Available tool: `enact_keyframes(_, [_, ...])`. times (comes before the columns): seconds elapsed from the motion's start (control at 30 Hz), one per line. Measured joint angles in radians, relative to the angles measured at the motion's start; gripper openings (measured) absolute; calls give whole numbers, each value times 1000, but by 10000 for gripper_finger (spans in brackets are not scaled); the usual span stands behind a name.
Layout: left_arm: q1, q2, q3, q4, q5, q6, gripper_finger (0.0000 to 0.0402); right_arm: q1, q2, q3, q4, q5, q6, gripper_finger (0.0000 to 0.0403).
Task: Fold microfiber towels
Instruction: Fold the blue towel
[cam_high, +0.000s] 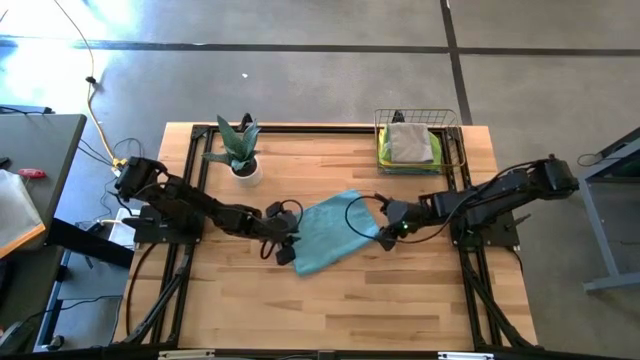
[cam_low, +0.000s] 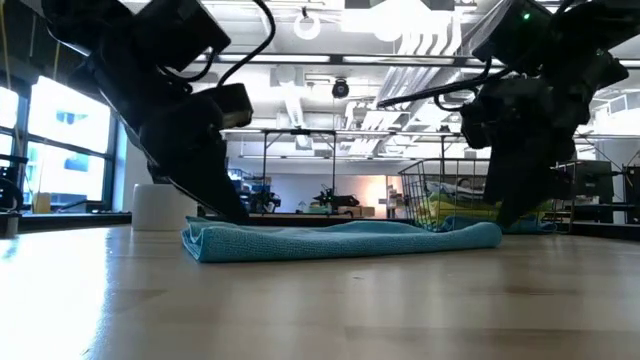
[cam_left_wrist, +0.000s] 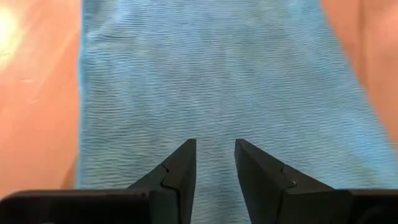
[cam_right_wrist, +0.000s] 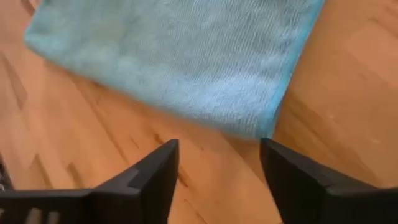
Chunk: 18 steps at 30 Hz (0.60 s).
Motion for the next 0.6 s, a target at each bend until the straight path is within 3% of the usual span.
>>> enact_keyframes(0.23, [21, -1, 1, -73, -27, 14, 101, -110, 0, 0, -76, -35, 13, 279])
enact_keyframes(0.43, [18, 25, 2, -95, -27, -2, 101, -235, 22, 0, -26, -45, -33, 286])
enact_keyframes(0.6, [5, 55, 5, -74, -46, -10, 101, -277, 132, 1, 87, -105, -50, 286])
